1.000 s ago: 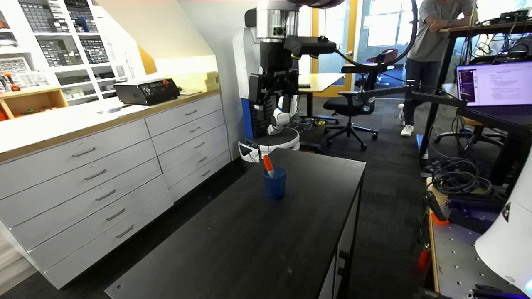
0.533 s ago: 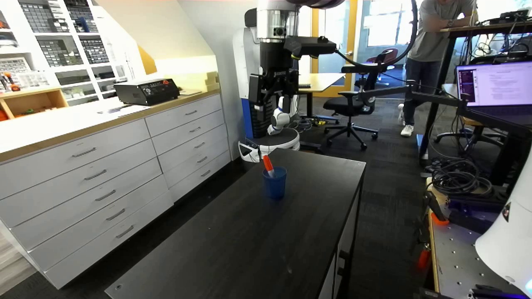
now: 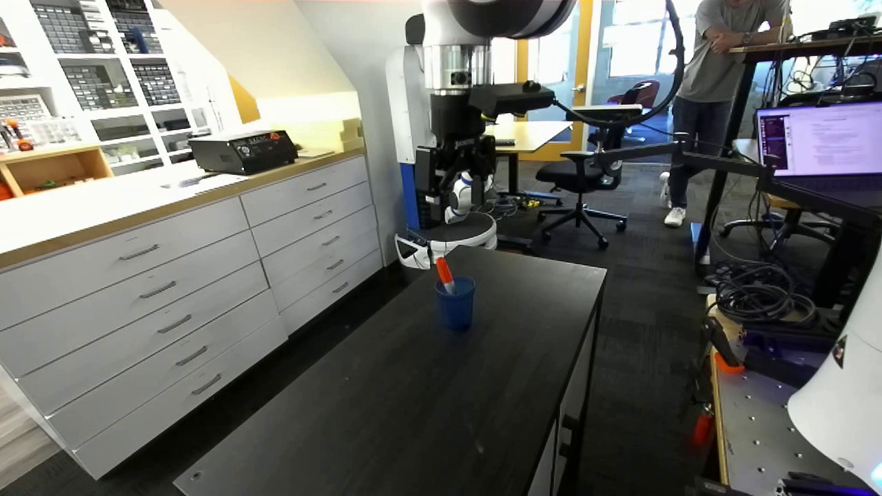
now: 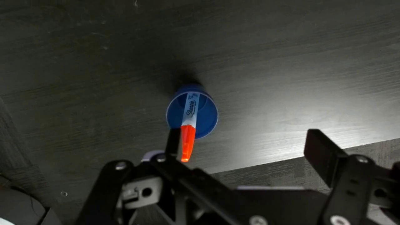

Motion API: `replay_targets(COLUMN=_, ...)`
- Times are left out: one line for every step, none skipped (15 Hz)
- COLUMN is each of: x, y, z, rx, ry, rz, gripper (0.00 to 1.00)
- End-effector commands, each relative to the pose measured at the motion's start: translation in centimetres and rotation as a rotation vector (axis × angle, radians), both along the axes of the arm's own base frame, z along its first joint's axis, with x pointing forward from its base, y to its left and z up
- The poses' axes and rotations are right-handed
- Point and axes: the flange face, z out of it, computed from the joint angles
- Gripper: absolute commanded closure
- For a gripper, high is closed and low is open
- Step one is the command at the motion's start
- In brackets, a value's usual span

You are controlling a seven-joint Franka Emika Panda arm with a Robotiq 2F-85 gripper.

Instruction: Put the marker on the table

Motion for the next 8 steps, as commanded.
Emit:
replay_targets(x=0.5, y=-0.4, z=-0.9, rx=0.005, ry=-0.002, rz=0.006, gripper=0.00)
replay_targets(x=0.5, y=-0.4, z=-1.2, rx=0.005, ry=-0.001, rz=0.011, gripper=0.00)
replay_targets(x=0.4, y=-0.5, z=-1.4, rx=0.004, ry=-0.001, rz=0.016, gripper=0.00)
replay_targets(x=0.5, y=-0.6, z=-1.6, rx=0.002, ry=0.000, rz=0.016, gripper=0.00)
replay_targets(x=0.5, y=-0.8, z=-1.8, rx=0.006, ry=0.000, rz=0.018, gripper=0.00)
replay_targets(x=0.5, y=-0.9, z=-2.0, rx=0.009, ry=-0.003, rz=0.017, gripper=0.00)
replay_targets(x=0.5, y=-1.0, z=-2.1, rx=0.011, ry=-0.005, rz=0.015, gripper=0.00)
replay_targets(x=0.5, y=-1.1, z=-2.3, rx=0.012, ry=-0.008, rz=0.015, gripper=0.00)
